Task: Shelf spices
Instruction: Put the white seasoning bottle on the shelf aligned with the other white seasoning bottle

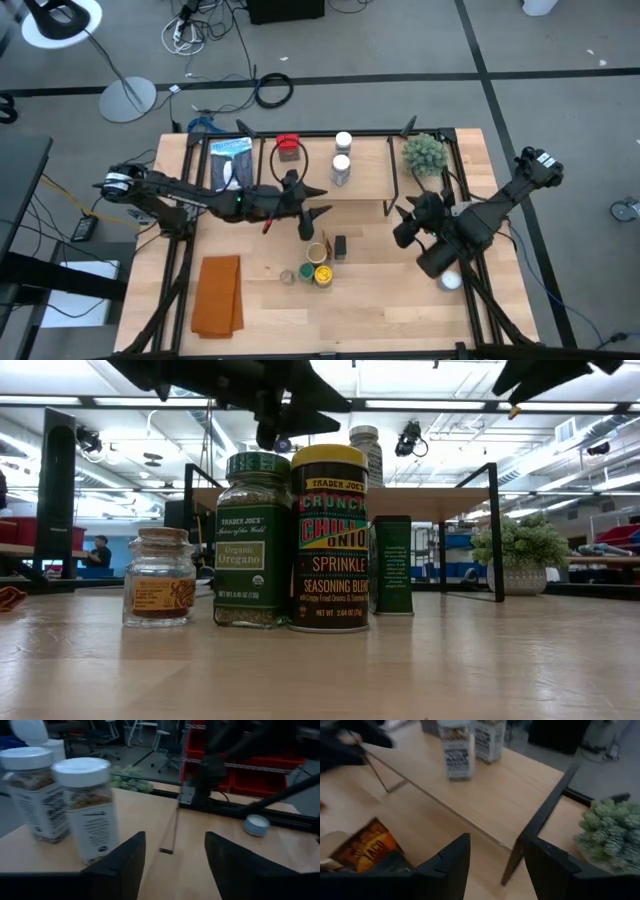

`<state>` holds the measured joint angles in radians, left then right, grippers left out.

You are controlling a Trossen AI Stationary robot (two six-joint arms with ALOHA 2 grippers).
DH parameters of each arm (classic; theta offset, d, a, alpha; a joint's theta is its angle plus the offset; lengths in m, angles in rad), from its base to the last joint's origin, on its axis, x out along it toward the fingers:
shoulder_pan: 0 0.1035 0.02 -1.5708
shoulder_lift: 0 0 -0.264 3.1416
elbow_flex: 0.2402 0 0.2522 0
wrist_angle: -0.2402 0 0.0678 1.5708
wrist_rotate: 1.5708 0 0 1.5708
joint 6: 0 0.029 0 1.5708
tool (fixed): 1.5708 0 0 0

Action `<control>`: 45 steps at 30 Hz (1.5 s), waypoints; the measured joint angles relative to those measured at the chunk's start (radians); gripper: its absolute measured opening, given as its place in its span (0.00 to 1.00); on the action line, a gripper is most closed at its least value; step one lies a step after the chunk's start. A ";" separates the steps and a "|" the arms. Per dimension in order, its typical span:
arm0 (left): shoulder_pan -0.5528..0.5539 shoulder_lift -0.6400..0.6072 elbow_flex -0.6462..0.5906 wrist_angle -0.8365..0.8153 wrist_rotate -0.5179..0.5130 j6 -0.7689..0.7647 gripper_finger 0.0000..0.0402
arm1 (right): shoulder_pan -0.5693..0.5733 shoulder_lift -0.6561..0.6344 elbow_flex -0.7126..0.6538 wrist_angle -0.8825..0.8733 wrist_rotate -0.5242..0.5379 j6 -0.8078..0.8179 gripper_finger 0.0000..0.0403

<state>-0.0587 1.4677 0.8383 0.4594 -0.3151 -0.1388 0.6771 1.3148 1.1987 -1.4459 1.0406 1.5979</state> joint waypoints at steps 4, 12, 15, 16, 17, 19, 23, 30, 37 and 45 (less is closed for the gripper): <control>0.047 0.013 -0.001 0.006 0.036 -0.001 0.49 | 0.061 0.000 -0.071 -0.018 0.054 0.147 0.42; 0.128 0.047 0.013 0.020 0.131 -0.024 0.49 | 0.095 0.000 -0.160 -0.015 0.066 0.268 0.40; 0.150 0.089 0.051 0.021 0.200 -0.018 0.49 | 0.099 0.000 -0.160 -0.011 0.067 0.264 0.40; 0.156 0.105 0.061 0.016 0.220 -0.008 0.49 | 0.100 0.000 -0.160 -0.012 0.067 0.263 0.40; 0.162 0.118 0.075 0.009 0.241 0.001 0.49 | 0.101 0.000 -0.159 -0.014 0.068 0.262 0.40; 0.172 0.132 0.097 -0.022 0.267 0.005 0.49 | 0.102 0.000 -0.159 -0.011 0.067 0.260 0.40; 0.176 0.134 0.111 -0.055 0.274 0.019 0.49 | 0.117 0.000 -0.158 0.007 0.065 0.260 0.40; 0.176 0.130 0.110 -0.082 0.249 0.029 0.49 | 0.147 0.000 -0.158 0.008 0.061 0.259 0.40; 0.190 0.130 0.110 -0.091 0.187 0.033 0.49 | 0.148 0.000 -0.158 0.008 0.059 0.259 0.40; 0.212 0.130 0.110 -0.101 0.152 0.031 0.49 | 0.148 0.000 -0.158 0.009 0.059 0.259 0.40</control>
<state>0.1534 1.5978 0.9482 0.3579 -0.1635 -0.1074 0.8253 1.3151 1.0412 -1.4374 1.1000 1.8566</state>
